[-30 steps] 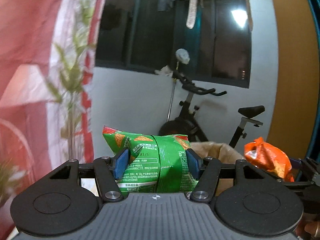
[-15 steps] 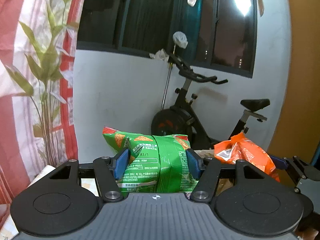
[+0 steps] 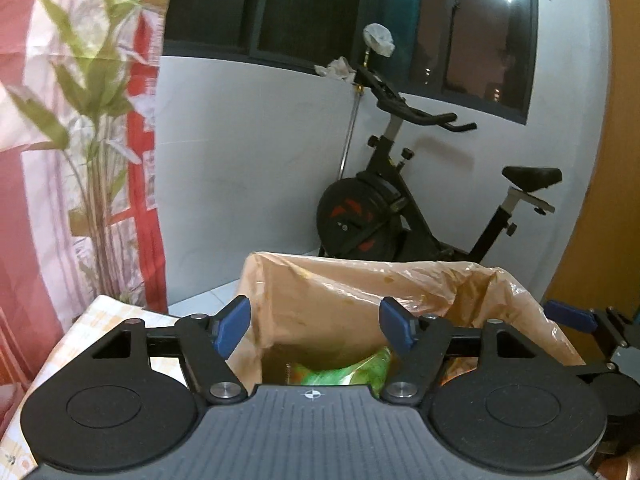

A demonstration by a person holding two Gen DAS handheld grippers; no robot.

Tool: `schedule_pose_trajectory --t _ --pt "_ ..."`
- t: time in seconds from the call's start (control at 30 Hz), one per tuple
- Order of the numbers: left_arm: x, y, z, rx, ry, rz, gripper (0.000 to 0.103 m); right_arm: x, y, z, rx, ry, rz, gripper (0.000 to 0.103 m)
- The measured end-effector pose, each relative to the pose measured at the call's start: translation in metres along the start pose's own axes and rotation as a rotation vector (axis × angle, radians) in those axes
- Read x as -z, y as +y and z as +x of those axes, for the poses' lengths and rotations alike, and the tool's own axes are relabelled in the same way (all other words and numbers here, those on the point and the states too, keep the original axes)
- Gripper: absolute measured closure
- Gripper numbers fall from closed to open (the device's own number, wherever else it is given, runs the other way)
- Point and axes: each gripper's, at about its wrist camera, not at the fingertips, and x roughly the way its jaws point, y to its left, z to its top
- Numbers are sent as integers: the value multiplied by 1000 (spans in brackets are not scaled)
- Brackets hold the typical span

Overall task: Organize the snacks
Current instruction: 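Carry both bags over the lined box and open both tools to drop them, then return the left tool to the pile while the right tool grasps the blue-white bread packet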

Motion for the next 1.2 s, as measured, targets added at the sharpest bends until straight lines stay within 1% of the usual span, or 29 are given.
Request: schedule_pose_trajectory --t 0.1,0.23,0.3,0.37,0.47,0.53,0.63,0.8,0.93,1.0,1.2 --pt "0 7 -16 7 -10 0 30 -1 1 -8 -12 3 11 6" --pt "1 13 -43 -19 -36 13 30 -2 3 -26 -43 -7 43 6" --pt "1 17 -57 -16 -55 5 30 -3 4 -37 -58 -20 57 6" --pt "4 22 -72 -13 -80 -5 30 -4 5 -51 -80 -30 79 3" --pt "10 26 -93 -46 -105 -3 30 -6 6 -71 -112 -47 126 0" --pt "17 29 -104 -76 -106 -6 31 -5 9 -84 -125 -57 149 0" --pt "31 33 -119 -94 -99 -1 31 1 12 -102 -139 -67 174 0" --pt "58 35 -138 -124 -83 31 31 24 20 -124 -147 -54 196 0" --pt "81 35 -149 -124 -61 26 31 52 29 -141 -183 -47 203 0" --pt "92 35 -154 -124 -58 15 31 66 36 -147 -176 -18 173 0" --pt "125 29 -165 -135 -56 -1 31 111 53 -156 -135 111 117 0"
